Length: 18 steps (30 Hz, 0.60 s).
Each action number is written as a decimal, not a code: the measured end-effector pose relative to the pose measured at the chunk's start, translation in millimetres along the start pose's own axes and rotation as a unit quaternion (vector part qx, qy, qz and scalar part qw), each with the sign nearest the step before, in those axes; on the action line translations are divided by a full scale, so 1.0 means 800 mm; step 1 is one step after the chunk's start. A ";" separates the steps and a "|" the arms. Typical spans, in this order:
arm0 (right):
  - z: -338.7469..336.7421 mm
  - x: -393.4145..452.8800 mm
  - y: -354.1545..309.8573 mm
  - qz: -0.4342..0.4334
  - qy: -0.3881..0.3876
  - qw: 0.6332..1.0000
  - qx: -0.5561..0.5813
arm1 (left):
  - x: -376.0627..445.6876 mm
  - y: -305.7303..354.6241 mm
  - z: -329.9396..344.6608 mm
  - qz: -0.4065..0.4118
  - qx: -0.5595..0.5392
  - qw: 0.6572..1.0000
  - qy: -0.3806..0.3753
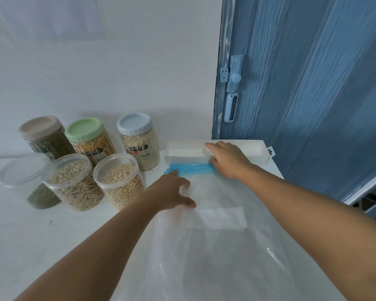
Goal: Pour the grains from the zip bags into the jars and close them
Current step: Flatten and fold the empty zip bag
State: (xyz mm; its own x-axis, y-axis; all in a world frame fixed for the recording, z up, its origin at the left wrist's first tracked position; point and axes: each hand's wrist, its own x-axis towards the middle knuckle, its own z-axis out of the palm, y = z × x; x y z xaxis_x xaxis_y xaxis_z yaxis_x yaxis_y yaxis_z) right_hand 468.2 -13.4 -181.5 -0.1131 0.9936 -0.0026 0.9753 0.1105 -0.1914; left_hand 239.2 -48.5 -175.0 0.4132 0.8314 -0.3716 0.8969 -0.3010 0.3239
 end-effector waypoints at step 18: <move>0.024 -0.228 -0.034 0.028 -0.153 0.987 0.037 | -0.121 0.024 0.043 0.092 -0.069 0.988 0.104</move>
State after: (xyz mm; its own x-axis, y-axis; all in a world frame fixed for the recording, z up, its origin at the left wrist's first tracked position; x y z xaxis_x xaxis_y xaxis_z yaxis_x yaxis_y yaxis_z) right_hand 458.5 -198.4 -194.4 -0.1225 0.9432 -0.3087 0.9665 0.0427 -0.2532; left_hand 221.8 -150.4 -162.5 0.5135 0.8507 -0.1127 0.7737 -0.4022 0.4894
